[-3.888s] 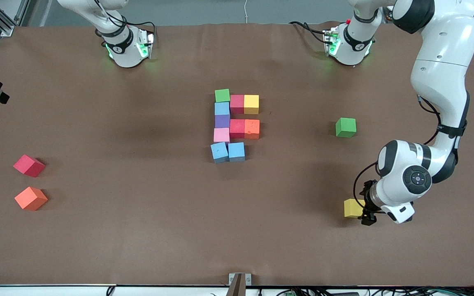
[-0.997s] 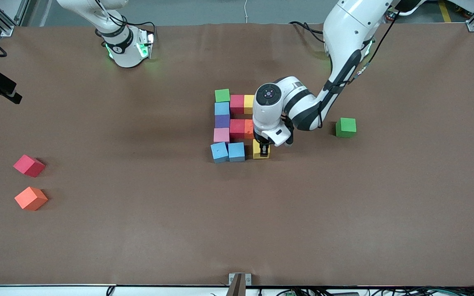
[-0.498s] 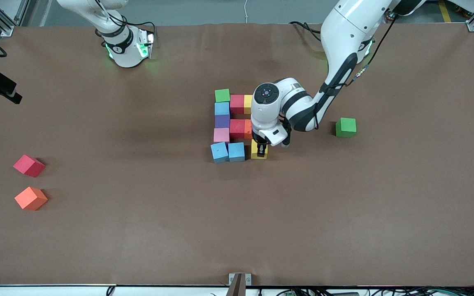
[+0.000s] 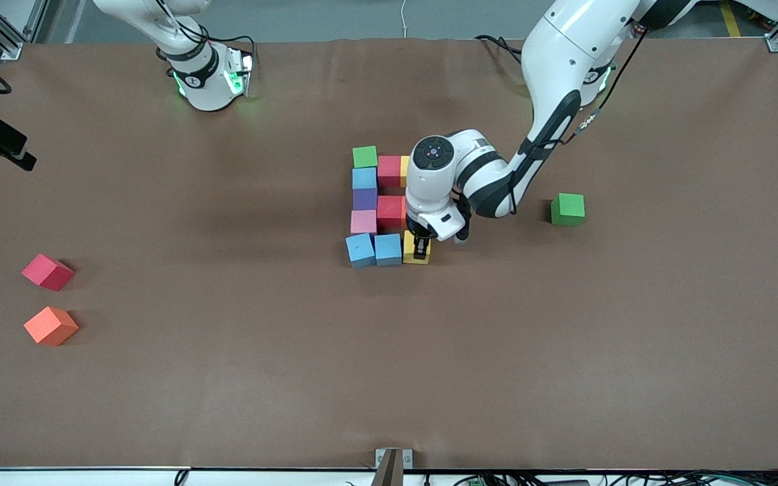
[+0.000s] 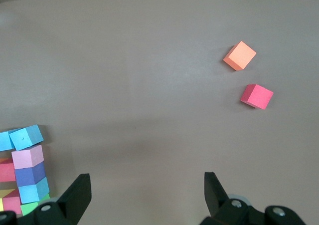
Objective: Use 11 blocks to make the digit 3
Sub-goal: 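Carry the yellow block beside the blue block with the left gripper and release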
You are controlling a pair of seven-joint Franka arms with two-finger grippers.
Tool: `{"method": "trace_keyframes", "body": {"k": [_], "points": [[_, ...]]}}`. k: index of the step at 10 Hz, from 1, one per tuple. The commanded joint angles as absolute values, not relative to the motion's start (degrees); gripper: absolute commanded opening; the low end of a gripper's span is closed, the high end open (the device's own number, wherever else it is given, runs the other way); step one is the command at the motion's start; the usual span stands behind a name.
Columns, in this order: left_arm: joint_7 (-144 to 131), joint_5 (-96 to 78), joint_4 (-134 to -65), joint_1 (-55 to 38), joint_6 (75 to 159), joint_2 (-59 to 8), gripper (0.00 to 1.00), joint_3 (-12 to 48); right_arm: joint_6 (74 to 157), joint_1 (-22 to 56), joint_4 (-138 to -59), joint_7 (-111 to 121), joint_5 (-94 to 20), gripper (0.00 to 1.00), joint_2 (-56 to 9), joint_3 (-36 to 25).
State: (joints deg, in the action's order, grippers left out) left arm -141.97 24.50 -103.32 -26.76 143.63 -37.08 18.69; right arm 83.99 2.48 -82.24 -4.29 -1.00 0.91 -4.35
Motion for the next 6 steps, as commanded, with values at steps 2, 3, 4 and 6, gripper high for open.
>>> {"method": "trace_keyframes", "body": {"k": [2, 3, 4, 6], "points": [[-142.03, 25.58, -100.91, -26.89, 143.96, -38.67, 0.27, 18.81, 84.73, 2.64, -83.14, -4.04, -0.79, 1.0, 1.76, -4.31], [-141.94, 25.58, -100.38, -26.98, 143.96, -39.28, 0.29, 18.81, 84.73, 2.64, -83.14, -4.04, -0.79, 1.0, 1.76, -4.31], [-141.77, 25.66, -100.37, -27.33, 143.96, -39.64, 0.62, 18.81, 84.73, 2.55, -83.14, -4.04, -0.79, 1.0, 1.67, -4.31], [-141.33, 25.49, -100.46, -27.25, 143.7, -39.03, 1.0, 18.81, 84.81, 2.46, -83.14, -4.04, -0.79, 1.0, 1.32, -4.31]]}}
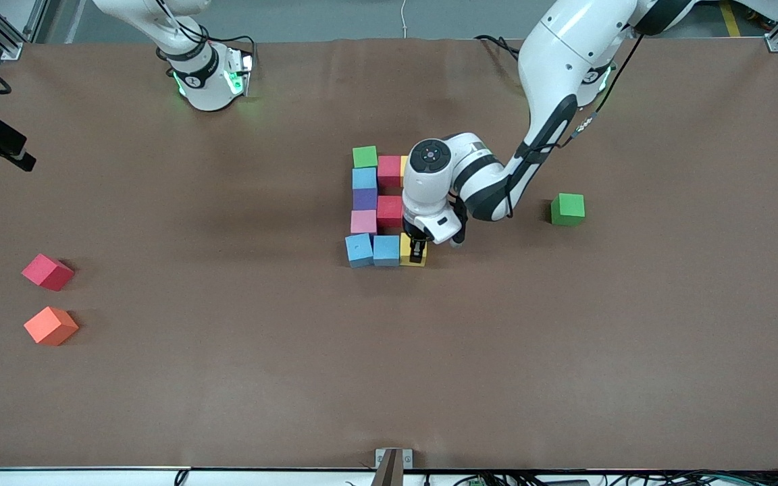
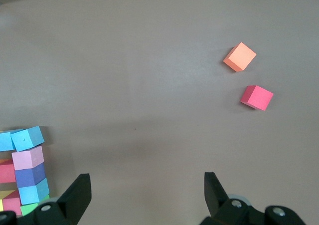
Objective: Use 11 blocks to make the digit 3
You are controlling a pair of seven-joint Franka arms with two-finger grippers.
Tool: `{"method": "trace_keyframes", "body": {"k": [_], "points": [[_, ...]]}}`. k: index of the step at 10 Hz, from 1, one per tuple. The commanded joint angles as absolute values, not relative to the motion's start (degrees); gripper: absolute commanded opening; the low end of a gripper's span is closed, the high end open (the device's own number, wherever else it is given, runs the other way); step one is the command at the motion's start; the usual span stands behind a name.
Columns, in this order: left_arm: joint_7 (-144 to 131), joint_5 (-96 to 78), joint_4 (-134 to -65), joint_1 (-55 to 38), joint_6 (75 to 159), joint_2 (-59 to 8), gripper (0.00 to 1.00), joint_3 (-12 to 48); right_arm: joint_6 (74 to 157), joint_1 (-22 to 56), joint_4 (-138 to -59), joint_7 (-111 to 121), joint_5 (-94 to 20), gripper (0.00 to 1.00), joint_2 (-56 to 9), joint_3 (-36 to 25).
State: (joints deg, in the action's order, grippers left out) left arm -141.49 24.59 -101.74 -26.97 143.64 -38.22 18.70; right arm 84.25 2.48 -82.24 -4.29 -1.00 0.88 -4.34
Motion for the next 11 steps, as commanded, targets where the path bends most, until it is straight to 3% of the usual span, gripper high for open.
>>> {"method": "trace_keyframes", "body": {"k": [1, 4, 7, 11], "points": [[-141.59, 25.31, -100.63, -26.99, 143.01, -37.28, 1.0, 18.9, 84.81, 2.55, -83.14, -4.04, -0.79, 1.0, 1.23, -4.31], [-141.59, 24.44, -100.37, -24.62, 136.6, -27.99, 1.0, 18.9, 84.81, 2.72, -83.14, -4.13, -0.88, 1.0, 1.14, -4.31], [-140.63, 24.61, -100.28, -16.03, 135.53, -17.78, 1.0, 18.9, 84.46, 2.72, -83.14, -4.13, -1.05, 1.0, 1.14, -4.31], [-127.5, 22.78, -100.63, -6.0, 135.0, -12.4, 1.0, 19.07, 85.07, 3.51, -82.97, -4.3, -1.05, 1.0, 1.23, -4.31]]}}
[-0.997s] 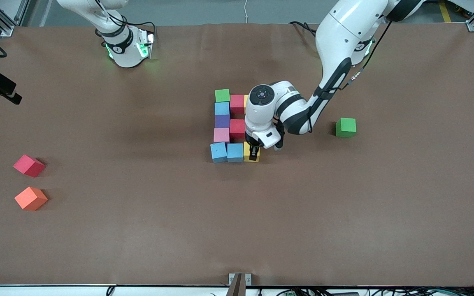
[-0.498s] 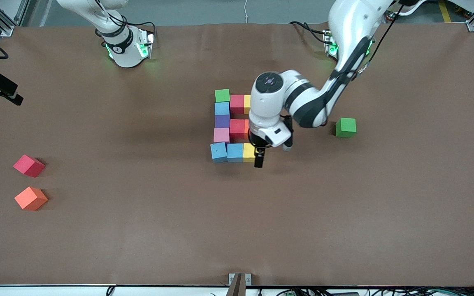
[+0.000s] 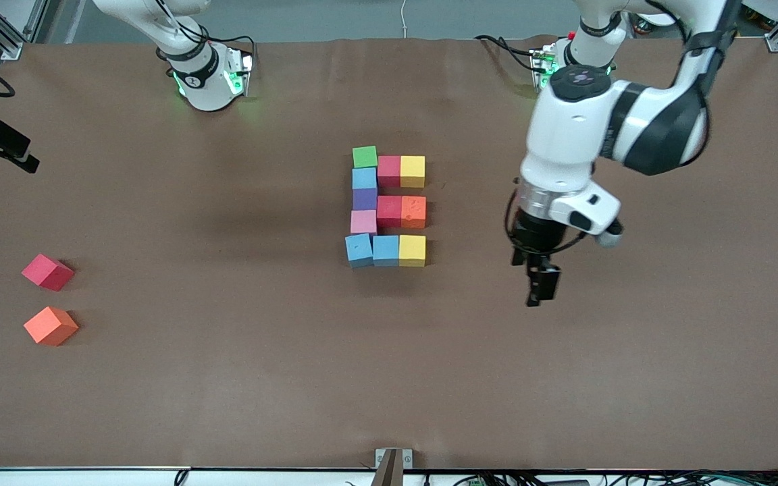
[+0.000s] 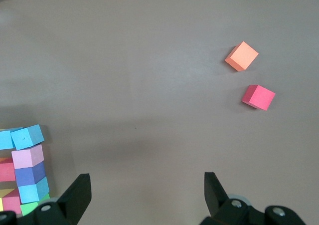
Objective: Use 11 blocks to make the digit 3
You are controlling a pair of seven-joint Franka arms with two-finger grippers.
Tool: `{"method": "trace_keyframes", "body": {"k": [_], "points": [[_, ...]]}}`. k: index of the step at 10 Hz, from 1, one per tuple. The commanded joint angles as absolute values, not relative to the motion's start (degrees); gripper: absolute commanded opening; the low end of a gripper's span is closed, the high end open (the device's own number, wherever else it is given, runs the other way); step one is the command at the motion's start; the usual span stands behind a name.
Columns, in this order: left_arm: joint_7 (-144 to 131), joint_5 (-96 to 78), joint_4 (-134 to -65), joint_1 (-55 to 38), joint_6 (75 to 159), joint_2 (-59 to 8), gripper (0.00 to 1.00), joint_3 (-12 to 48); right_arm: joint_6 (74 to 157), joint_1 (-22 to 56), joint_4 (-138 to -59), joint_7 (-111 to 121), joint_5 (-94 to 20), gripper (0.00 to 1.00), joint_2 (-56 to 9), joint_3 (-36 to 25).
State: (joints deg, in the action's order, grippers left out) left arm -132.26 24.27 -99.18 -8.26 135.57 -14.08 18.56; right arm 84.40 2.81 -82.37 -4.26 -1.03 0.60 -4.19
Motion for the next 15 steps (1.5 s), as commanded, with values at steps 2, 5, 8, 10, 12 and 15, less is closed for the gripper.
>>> {"method": "trace_keyframes", "body": {"k": [2, 5, 8, 10, 12, 15], "points": [[-113.8, 16.9, -100.9, -4.58, 132.65, -10.29, 1.0, 18.2, 85.61, 3.08, -82.62, -3.96, -1.49, 1.0, 0.7, -4.48], [-95.0, 11.98, -100.99, -0.36, 129.13, -7.83, 1.0, 18.19, 85.43, 2.99, -82.44, -3.96, -1.75, 1.0, 0.53, -4.57], [-72.67, 3.99, -100.99, 3.85, 122.45, -4.32, 1.0, 17.32, 85.43, 3.08, -82.53, -3.96, -2.2, 1.0, 0.44, -4.66], [-55.19, -0.59, -100.81, 5.7, 115.78, -1.51, 1.0, 14.6, 85.25, 3.08, -82.44, -3.96, -2.11, 1.0, 0.44, -4.66], [-38.14, -4.38, -100.2, 5.45, 107.71, 0.52, 1.0, 9.69, 85.34, 2.99, -82.44, -3.96, -2.2, 1.0, 0.44, -4.66], [-20.17, -4.75, -93.98, 5.01, 95.49, 0.44, 1.0, 5.72, 85.25, 2.99, -82.44, -3.96, -2.11, 1.0, 0.44, -4.66]]}}
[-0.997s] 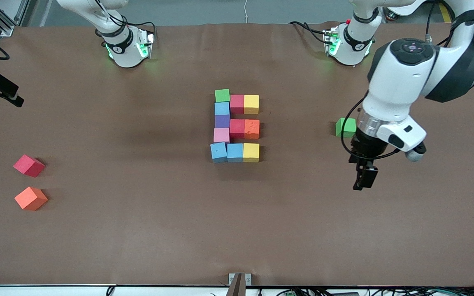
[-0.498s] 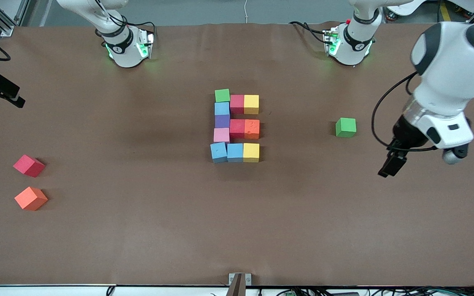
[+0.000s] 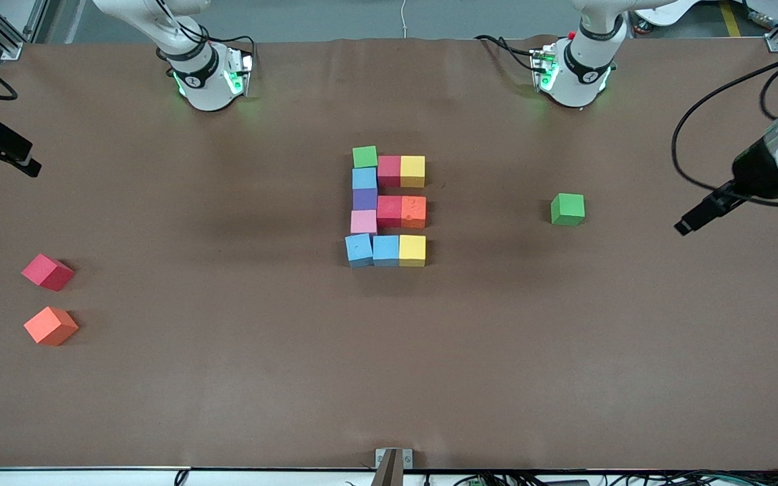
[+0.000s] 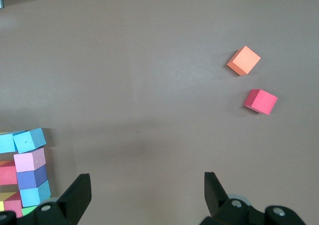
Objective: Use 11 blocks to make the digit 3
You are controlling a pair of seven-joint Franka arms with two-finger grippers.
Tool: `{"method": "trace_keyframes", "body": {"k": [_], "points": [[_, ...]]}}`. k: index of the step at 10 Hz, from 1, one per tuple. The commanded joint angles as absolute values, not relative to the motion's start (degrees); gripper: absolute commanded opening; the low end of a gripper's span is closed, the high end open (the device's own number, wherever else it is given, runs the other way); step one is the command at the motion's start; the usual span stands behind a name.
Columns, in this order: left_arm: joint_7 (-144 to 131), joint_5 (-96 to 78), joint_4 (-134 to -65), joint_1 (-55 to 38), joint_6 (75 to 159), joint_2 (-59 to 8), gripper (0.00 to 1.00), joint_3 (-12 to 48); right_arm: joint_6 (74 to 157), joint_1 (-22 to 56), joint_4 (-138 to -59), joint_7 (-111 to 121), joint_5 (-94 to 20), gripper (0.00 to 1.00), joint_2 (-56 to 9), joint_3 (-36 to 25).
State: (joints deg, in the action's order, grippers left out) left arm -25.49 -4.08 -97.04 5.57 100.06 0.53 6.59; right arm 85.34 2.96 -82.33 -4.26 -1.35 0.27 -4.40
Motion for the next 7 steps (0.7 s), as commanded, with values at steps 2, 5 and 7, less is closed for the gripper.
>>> {"method": "trace_keyframes", "body": {"k": [2, 5, 7], "points": [[-12.95, -3.96, -93.16, 5.18, 93.25, 0.87, 1.0, 6.06, 84.99, 2.99, -82.44, -3.96, -2.11, 1.0, 0.53, -4.66], [-12.22, -3.87, -89.93, 5.71, 93.78, 0.01, 1.0, 6.68, 84.73, 2.99, -82.53, 2.34, -1.93, 1.0, 0.53, -4.75], [-11.0, -4.92, -87.29, 5.11, 93.61, -1.05, 1.0, 5.72, 84.2, 2.55, -82.44, 2.46, -1.93, 1.0, 0.61, -4.83]]}}
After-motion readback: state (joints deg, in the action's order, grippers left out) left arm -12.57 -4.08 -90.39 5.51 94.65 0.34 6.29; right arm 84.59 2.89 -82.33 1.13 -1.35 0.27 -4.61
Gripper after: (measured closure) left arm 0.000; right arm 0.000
